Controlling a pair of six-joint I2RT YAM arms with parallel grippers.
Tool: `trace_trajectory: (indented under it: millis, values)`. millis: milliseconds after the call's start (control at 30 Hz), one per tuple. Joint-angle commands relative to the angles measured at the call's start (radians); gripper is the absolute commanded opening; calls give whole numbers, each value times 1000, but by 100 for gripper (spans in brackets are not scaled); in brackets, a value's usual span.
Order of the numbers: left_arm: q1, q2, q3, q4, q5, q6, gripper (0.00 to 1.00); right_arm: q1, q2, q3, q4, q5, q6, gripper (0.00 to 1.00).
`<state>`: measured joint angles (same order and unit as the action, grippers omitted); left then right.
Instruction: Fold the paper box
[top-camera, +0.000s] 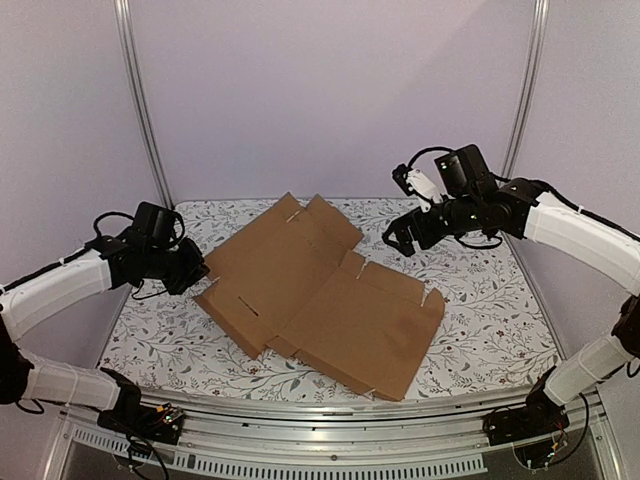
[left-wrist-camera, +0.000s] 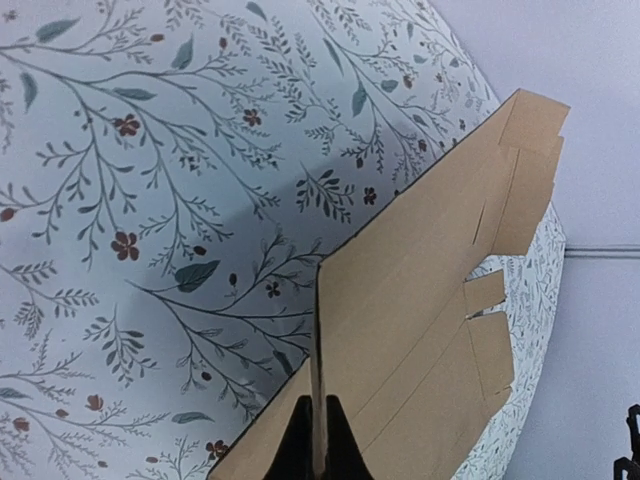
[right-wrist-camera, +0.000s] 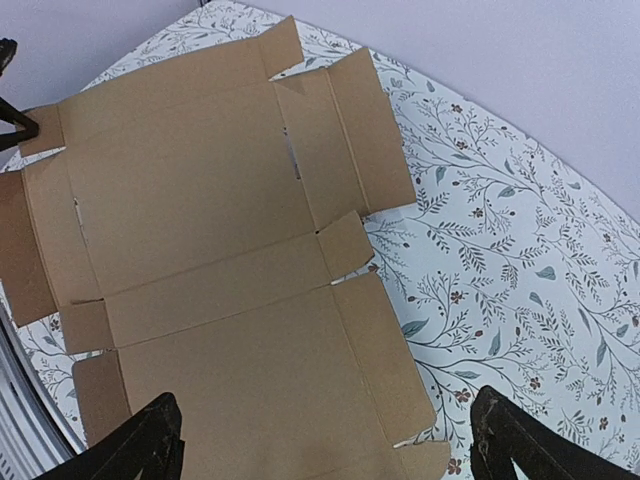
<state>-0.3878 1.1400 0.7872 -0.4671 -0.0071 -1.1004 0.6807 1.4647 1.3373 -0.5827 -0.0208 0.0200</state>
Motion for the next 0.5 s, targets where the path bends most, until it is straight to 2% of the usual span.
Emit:
trace_trajectory:
  millis: [0,267,467]
  values:
    - [12,125,154,44,89,215,0,0,-77,1,2,15,0,99]
    - [-2,269,357,-35,202,471,0,1,-178,-63,89,-4,-52,99]
    - [-111,342,496,-200,61,640,0,5,-205,-68,158,-156,-119,99]
